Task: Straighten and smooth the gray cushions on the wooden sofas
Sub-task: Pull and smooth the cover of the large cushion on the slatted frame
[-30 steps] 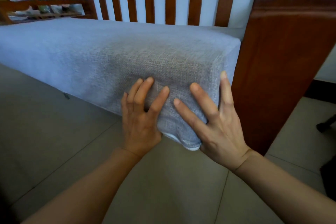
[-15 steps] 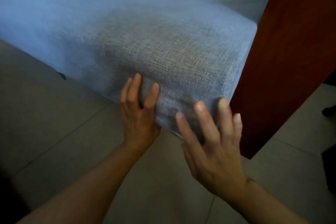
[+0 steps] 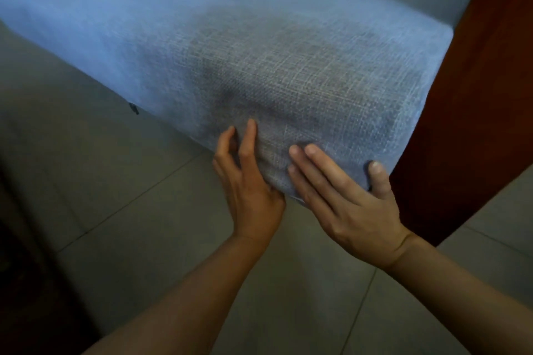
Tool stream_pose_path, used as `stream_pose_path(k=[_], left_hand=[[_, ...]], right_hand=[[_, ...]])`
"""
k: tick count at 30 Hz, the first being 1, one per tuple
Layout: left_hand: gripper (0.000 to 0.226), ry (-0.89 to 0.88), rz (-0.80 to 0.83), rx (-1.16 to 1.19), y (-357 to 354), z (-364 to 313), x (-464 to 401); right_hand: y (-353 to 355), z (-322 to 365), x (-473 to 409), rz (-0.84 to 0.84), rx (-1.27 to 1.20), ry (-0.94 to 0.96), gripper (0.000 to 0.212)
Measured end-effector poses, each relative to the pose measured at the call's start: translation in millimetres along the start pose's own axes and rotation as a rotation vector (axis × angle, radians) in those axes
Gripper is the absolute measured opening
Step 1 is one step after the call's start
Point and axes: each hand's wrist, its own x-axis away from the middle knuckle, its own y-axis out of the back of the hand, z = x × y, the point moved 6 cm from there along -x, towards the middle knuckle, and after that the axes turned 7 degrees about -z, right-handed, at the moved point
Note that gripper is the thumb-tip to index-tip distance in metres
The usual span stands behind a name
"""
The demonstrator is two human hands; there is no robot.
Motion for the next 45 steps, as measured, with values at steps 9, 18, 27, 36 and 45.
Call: stream_pose_path(k=[9, 18, 27, 36, 45], left_hand=[[0.088, 0.025, 0.158, 0.110, 14.9, -7.4, 4.2], [0.105, -0.352, 0.293, -0.072, 11.6, -25.4, -15.6], [0.083, -0.584, 0.289, -0.034, 5.9, -53.4, 19.5], [0.066, -0.834, 0.207, -0.148, -3.6, -86.2, 21.8], [0.090, -0.850, 0.217, -0.198, -14.6, -95.7, 20.9]], right_hand=[[5.0, -5.1, -10.9, 0.077, 0.031, 0.235, 0.044], [7.7, -10.9, -13.3, 0.011, -0.078, 0.272, 0.042], [13.7, -43.4, -2.0, -0.038, -0.256, -0.090, 0.055], [-7.4, -59.2, 47.2, 0.076, -0.769, -0.510, 0.103], [-36.8, -70.5, 42.2, -0.018, -0.764, -0.486, 0.101]])
